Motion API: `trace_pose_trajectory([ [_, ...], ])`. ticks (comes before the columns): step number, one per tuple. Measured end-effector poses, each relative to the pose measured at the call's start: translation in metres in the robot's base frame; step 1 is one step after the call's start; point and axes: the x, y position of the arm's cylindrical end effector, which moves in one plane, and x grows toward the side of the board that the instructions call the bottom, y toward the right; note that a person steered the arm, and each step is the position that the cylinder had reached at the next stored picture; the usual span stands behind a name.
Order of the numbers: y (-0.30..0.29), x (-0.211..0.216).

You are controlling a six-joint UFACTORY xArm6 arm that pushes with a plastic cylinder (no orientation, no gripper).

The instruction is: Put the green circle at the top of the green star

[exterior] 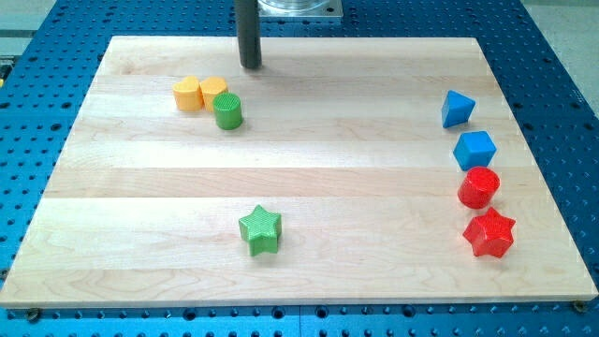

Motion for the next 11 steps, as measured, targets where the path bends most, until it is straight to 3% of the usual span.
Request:
trace_pose_trajectory([
  [1,-0.117,-0.006],
  [2,-0.143,0.041],
  [5,0.048,0.196],
  [6,0.066,0.218],
  [7,0.086,0.165],
  [8,0.134,0.187],
  [9,0.111,0.247],
  [10,0.103,0.222],
  [11,0.03,0.211],
])
